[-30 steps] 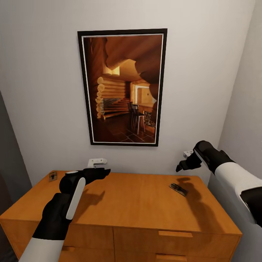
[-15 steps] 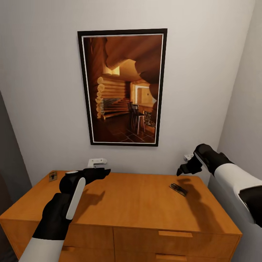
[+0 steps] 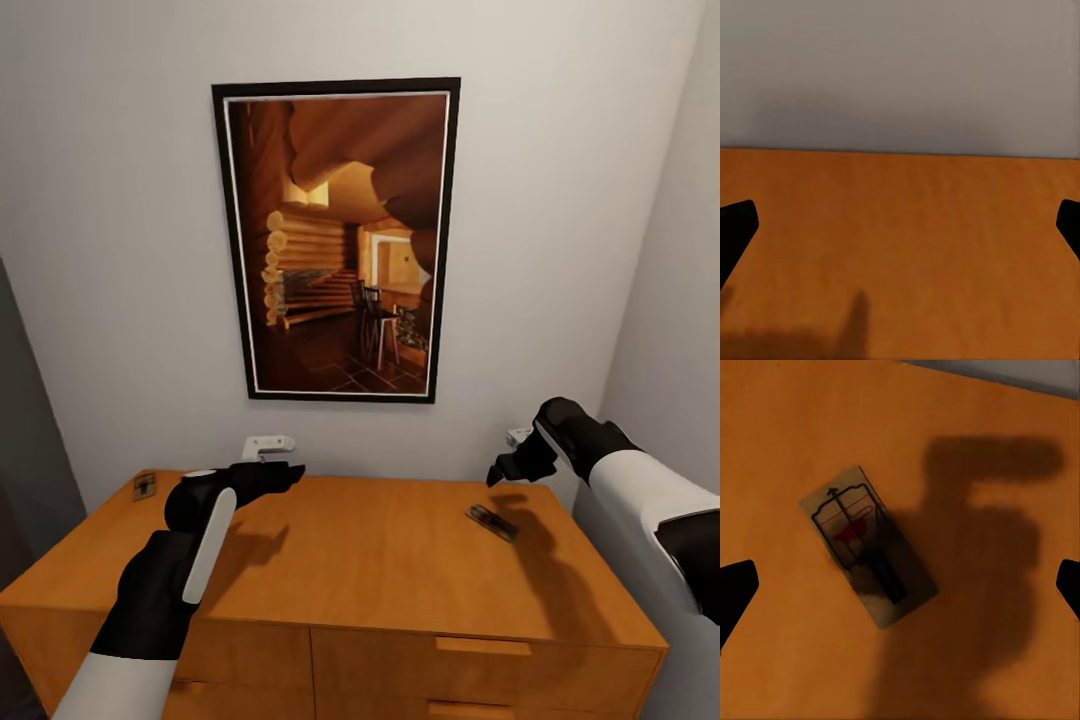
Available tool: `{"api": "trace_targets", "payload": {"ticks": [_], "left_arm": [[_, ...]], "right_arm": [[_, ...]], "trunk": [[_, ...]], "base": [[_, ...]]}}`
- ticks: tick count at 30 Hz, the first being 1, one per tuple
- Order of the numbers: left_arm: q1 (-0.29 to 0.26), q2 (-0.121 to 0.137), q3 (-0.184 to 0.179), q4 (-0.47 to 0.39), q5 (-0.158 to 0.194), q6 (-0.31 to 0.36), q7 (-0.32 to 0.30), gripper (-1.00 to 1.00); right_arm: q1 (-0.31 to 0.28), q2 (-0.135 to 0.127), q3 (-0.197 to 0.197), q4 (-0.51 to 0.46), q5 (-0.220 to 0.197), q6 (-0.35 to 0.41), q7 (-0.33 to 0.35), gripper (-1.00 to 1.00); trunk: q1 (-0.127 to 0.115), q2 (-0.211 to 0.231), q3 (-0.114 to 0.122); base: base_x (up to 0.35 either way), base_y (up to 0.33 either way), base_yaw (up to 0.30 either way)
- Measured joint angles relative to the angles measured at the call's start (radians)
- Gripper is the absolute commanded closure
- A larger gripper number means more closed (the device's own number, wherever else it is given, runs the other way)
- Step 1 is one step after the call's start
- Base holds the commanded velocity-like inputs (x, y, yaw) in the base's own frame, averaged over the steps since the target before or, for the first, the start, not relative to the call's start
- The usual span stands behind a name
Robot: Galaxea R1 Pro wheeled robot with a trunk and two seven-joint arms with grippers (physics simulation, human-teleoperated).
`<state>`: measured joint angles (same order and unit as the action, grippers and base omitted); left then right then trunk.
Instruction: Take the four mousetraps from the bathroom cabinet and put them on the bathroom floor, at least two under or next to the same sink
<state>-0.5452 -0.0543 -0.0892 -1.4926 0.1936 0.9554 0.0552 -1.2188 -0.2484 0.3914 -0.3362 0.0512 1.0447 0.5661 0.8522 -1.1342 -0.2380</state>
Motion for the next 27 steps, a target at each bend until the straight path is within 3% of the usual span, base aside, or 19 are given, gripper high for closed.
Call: {"api": "trace_targets", "payload": {"ticks": [9,27], "left_arm": [[0.000,0.001,-0.011,0.009,-0.003,0.000,0.004,-1.00],[0.000,0.002,-0.012,0.014,0.001,0.000,0.003,-1.00]], "right_arm": [[0.000,0.001,0.000,0.000,0.002,0.000,-0.001,-1.00],[0.000,0.001,0.002,0.000,0.006,0.000,-0.004,-1.00]], "trunk": [[0.000,0.000,0.000],[0.000,0.000,0.000]], "base": [[0.177,0.000,0.000],[0.014,0.000,0.000]]}}
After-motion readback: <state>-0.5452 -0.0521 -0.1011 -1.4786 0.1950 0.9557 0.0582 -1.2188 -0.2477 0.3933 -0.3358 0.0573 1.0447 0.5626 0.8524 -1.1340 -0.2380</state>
